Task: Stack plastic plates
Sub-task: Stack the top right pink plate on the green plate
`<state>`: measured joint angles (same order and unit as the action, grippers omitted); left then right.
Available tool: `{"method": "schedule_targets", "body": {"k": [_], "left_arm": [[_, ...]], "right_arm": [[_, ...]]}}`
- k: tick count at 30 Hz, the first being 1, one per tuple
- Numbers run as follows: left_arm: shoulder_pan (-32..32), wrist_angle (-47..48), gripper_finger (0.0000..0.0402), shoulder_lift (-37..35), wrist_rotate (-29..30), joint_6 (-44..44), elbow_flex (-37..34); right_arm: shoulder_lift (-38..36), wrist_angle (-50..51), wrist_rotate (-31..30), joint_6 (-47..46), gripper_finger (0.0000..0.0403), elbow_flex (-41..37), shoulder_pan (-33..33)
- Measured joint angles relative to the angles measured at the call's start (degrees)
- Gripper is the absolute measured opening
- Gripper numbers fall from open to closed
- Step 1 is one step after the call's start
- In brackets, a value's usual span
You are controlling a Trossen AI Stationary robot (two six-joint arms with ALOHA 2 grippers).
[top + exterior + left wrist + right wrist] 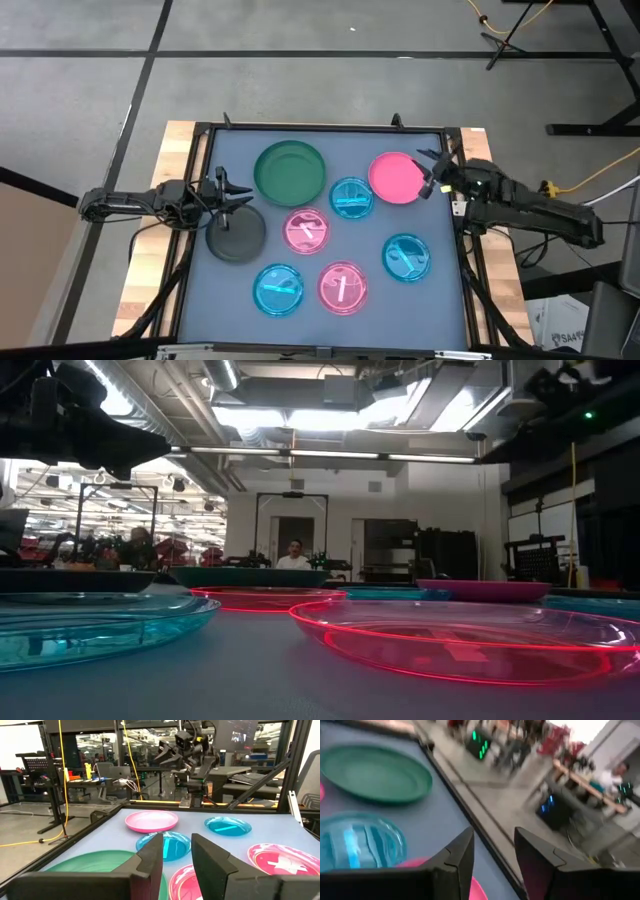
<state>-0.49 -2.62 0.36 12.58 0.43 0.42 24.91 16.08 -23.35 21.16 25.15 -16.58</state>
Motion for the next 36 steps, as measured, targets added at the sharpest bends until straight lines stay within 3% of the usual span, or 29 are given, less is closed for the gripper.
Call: {"method": "schedule_targets", "body": {"k": [8, 16, 22, 36], "left_arm": [[-0.01, -0.02, 0.0094, 0.0, 0.0, 0.02, 0.0], [0.0, -0.02, 0.0094, 0.0, 0.01, 0.04, -0.01], [0.0, 0.01, 0.0094, 0.0, 0.0, 0.07, 0.01], [-0.02, -0.01, 0.0094, 0.0, 0.0, 0.2, 0.0]], "right_arm": [[15.87, 13.49, -0.44, -0.12, 0.0136, 14.63, -5.93], [29.51, 22.77, 14.42, 1.04, 0.0136, 26.01, -20.35], [38.79, 23.18, 23.67, 5.03, 0.0136, 28.33, -29.46], [53.61, 23.25, 33.26, 11.63, 0.0136, 28.45, -41.89]]}}
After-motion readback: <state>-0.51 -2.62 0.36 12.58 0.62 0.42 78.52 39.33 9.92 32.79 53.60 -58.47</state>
